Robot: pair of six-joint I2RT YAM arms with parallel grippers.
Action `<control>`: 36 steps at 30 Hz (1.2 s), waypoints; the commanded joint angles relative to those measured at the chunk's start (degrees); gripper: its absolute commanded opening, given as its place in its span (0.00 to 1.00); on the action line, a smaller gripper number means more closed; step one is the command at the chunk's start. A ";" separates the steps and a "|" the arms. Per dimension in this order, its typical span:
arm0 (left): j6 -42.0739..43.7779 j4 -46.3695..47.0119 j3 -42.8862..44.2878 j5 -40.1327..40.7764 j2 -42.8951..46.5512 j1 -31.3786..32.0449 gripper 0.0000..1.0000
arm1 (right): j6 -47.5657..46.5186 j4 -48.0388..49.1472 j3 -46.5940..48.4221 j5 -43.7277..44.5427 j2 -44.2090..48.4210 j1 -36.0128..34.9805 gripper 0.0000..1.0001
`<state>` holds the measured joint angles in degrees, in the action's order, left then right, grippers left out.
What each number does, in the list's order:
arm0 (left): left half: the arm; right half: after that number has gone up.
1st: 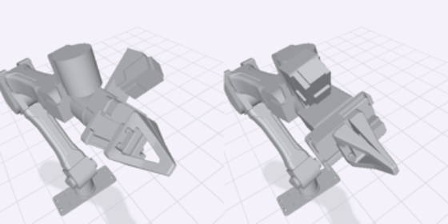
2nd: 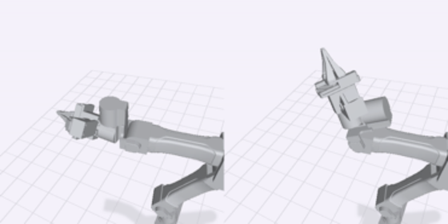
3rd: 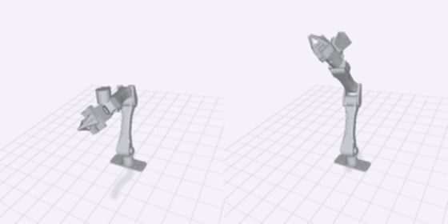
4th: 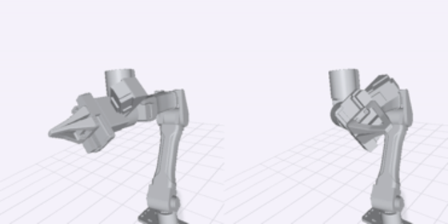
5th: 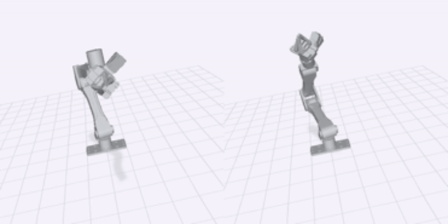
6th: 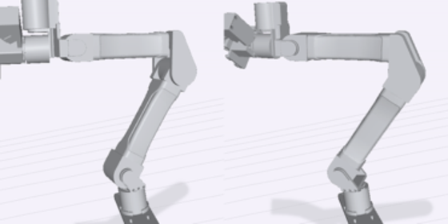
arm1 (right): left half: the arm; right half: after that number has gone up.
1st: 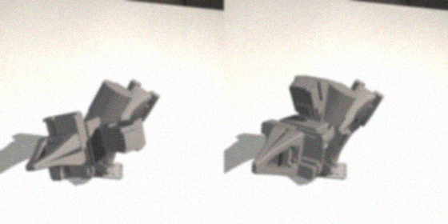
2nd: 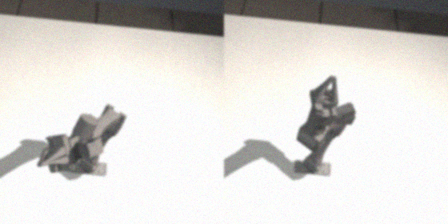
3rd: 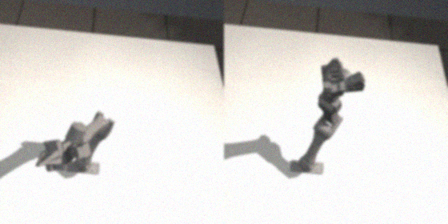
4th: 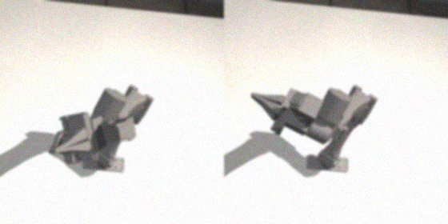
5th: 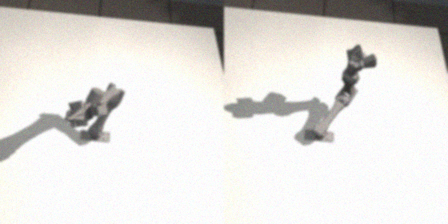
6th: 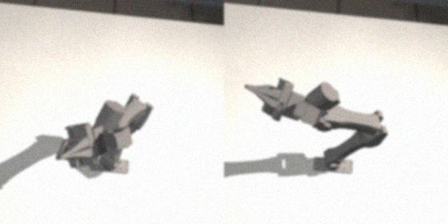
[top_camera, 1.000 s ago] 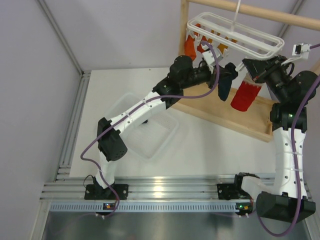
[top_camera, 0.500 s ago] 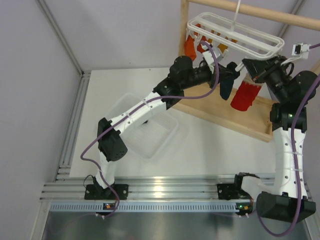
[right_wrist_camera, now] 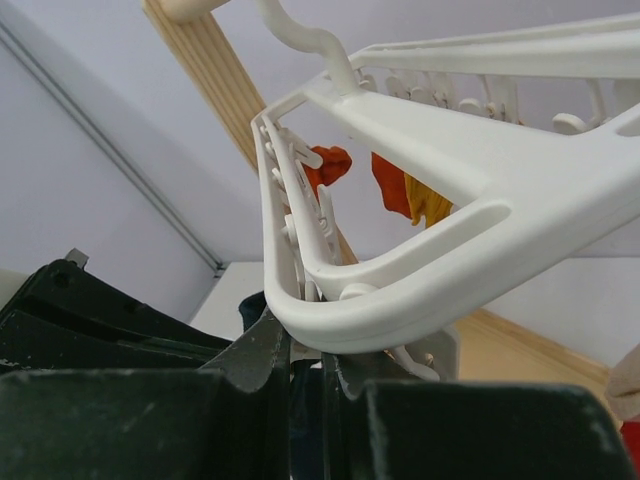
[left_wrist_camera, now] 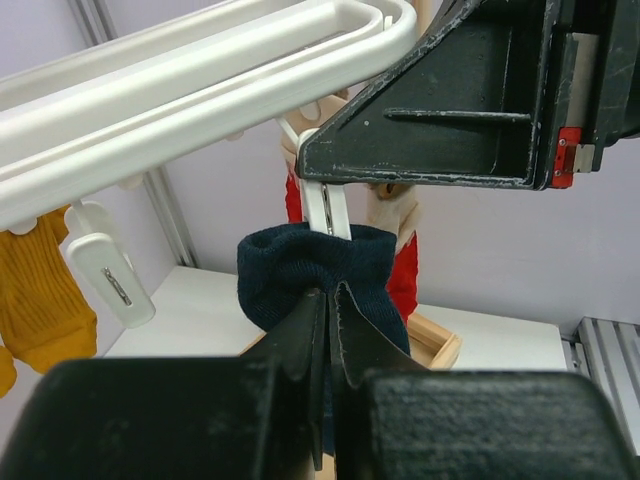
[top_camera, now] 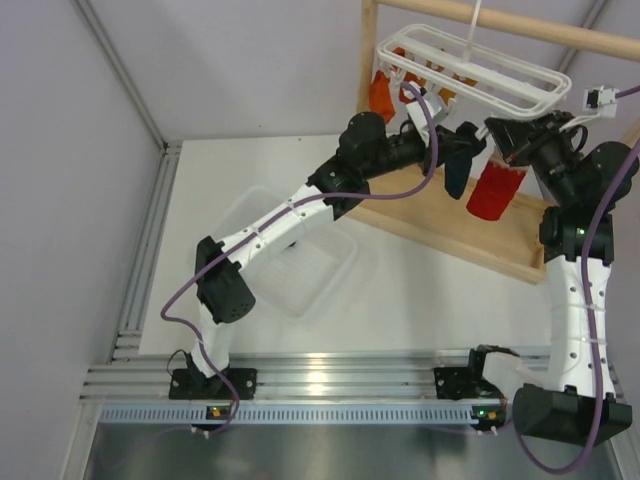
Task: Clip the socks to the hanger
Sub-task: Clamp the sock onto the hanger.
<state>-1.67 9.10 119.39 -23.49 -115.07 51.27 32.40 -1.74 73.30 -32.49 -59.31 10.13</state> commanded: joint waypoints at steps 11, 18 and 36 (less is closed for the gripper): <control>-0.35 4.96 3.65 1.86 -2.18 0.76 0.10 | -4.45 -6.34 3.34 -3.90 0.86 -1.78 0.56; -0.61 5.48 1.90 2.57 -0.95 0.77 0.36 | -6.39 -8.98 4.13 -0.56 2.00 -1.17 0.57; -1.14 15.06 -18.24 16.98 10.66 -1.25 0.59 | -9.02 -12.76 8.35 -1.08 -0.19 3.23 0.61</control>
<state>-1.89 17.80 99.96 -10.20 -106.96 50.74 25.06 -14.02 78.19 -33.65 -59.16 12.45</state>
